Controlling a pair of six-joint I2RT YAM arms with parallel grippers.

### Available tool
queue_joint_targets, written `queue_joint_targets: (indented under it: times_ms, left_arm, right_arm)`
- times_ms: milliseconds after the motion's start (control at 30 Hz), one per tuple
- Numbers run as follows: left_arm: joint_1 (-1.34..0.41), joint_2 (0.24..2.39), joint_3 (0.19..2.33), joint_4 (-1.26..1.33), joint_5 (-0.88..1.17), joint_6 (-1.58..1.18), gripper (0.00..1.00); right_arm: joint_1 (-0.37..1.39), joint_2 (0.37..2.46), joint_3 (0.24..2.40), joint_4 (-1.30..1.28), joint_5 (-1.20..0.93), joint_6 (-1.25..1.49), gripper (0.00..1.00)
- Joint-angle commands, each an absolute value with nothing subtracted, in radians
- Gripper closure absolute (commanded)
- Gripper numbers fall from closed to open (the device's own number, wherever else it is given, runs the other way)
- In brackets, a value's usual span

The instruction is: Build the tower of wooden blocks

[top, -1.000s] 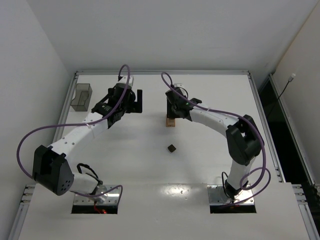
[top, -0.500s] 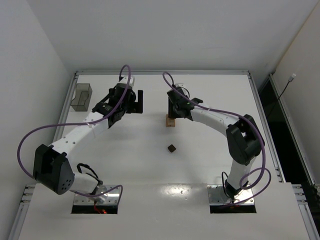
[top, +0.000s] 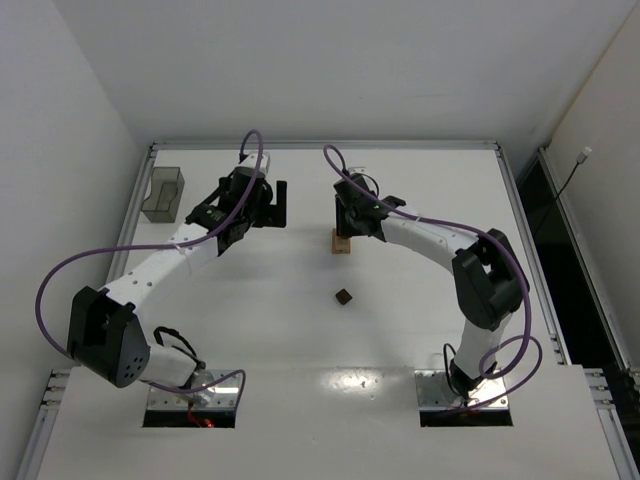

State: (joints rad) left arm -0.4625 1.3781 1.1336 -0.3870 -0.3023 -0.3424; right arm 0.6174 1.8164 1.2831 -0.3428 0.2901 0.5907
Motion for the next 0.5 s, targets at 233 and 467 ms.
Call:
queue_joint_targets:
  times_ms: [233, 467]
  left_arm:
    - [-0.451, 1.378, 1.149, -0.354, -0.288, -0.354, 0.00]
    - [-0.451, 1.378, 1.149, -0.354, -0.288, -0.354, 0.00]
  right_arm:
    - [0.621, 1.830, 1.327, -0.308, 0.288, 0.583, 1.00]
    - [0.630, 1.830, 1.327, -0.308, 0.288, 0.583, 1.00]
